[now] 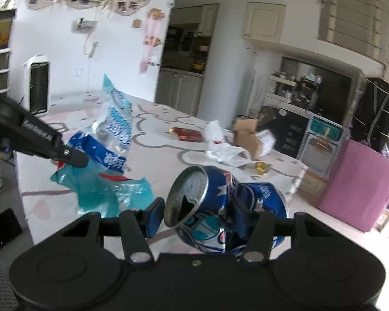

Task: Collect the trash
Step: 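Lift the snack bag with the left gripper while the right gripper lifts the Pepsi can, then carry the snack bag and Pepsi can with both grippers over the wastebasket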

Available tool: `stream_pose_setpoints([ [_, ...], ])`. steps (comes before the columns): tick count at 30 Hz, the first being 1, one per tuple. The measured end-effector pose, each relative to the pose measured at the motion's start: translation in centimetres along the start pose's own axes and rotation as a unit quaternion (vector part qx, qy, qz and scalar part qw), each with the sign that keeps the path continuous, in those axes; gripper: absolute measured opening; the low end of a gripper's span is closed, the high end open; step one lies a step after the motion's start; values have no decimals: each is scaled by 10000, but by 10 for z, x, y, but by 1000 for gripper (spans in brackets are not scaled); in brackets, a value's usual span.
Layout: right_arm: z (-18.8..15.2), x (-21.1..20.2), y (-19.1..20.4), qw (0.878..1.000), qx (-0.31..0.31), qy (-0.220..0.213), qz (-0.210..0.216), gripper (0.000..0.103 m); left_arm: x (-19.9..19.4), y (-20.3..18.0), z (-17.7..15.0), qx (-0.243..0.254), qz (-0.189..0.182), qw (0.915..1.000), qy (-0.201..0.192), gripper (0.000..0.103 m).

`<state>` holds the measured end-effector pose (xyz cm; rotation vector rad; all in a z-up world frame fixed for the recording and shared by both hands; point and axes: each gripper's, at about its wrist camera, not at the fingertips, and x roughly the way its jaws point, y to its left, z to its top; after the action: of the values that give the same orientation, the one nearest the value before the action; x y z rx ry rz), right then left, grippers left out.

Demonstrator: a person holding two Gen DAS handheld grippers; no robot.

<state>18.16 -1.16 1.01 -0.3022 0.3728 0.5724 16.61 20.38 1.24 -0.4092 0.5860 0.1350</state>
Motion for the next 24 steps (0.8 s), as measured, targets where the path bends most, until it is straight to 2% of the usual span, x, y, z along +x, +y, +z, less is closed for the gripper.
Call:
stream_pose_setpoints([
  [11, -12, -38, -69, 9963, 544, 36, -669, 56, 6, -83, -5, 744, -455, 9962, 28, 5],
  [24, -40, -79, -149, 9842, 1122, 159, -1361, 56, 33, -186, -32, 1725, -943, 9803, 200, 4],
])
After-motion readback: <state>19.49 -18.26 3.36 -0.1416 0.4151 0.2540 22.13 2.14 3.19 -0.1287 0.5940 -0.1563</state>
